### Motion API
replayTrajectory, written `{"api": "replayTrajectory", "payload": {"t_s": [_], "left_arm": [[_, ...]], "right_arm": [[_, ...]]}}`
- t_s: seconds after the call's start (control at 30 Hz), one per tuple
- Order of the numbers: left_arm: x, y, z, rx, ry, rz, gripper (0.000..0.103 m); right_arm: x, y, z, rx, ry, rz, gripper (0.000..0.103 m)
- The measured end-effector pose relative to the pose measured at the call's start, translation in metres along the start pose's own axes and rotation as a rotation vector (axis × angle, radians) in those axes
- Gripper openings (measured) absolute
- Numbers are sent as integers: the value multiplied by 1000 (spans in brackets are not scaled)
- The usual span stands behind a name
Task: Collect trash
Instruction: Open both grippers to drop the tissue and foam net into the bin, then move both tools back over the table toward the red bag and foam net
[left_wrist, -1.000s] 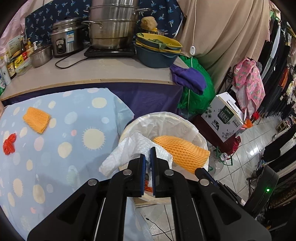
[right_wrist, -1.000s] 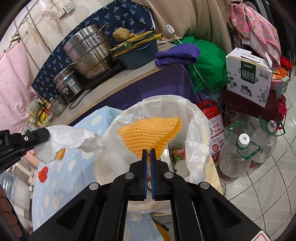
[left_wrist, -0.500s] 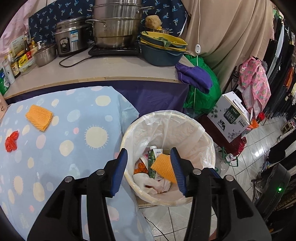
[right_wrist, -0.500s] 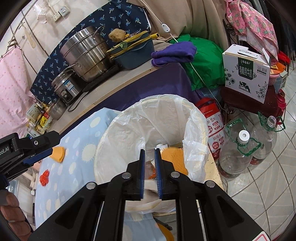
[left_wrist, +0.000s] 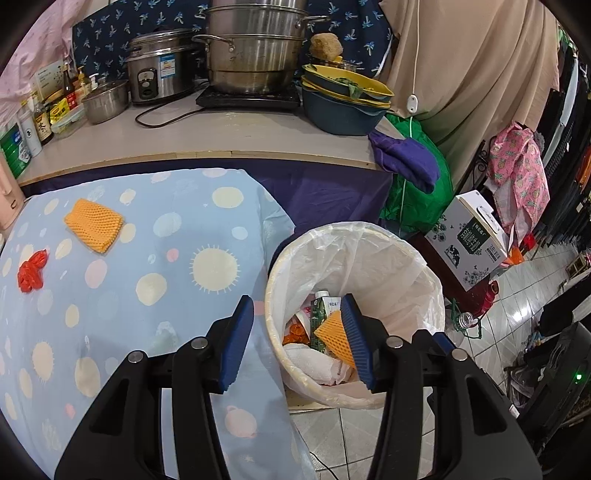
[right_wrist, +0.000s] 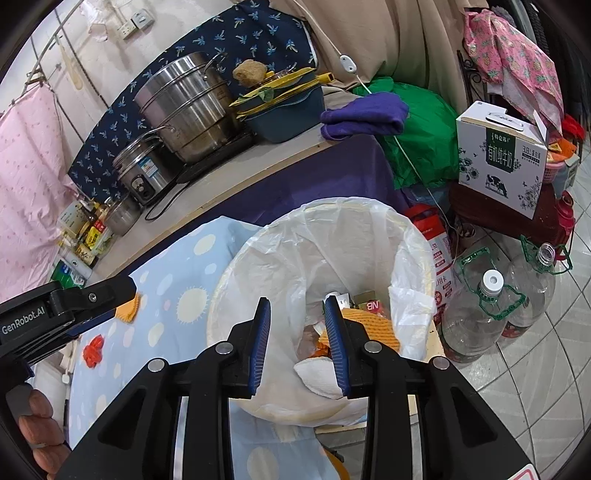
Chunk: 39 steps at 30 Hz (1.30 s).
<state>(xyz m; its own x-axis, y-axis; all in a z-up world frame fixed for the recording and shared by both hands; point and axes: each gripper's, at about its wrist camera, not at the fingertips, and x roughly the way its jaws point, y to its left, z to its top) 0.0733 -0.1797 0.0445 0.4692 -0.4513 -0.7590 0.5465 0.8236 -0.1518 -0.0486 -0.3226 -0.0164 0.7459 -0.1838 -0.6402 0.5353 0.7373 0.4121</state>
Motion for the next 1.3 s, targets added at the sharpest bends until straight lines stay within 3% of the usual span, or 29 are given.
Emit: {"api": "replayTrajectory", "payload": {"t_s": [0.37,0.5,0.73,1.07,1.3], "left_arm": [[-7,46,-4,-78,-9,26,48],[-12,73,-5,-118,-18,64,54],[-24,138,-13,-222,-35,163,59],[-35,246,-25,-379,-48,333,81],[-37,318,-29,-459,-60,447,89]], "right_arm": [[7,46,-6,-83,19,29,37],[13,71,-8,-119,31,51,42],[30,123,-15,-200,62,95,47],[72,208,-24,-308,101,157,63],[117,264,-27,-370,157,185,65]]}}
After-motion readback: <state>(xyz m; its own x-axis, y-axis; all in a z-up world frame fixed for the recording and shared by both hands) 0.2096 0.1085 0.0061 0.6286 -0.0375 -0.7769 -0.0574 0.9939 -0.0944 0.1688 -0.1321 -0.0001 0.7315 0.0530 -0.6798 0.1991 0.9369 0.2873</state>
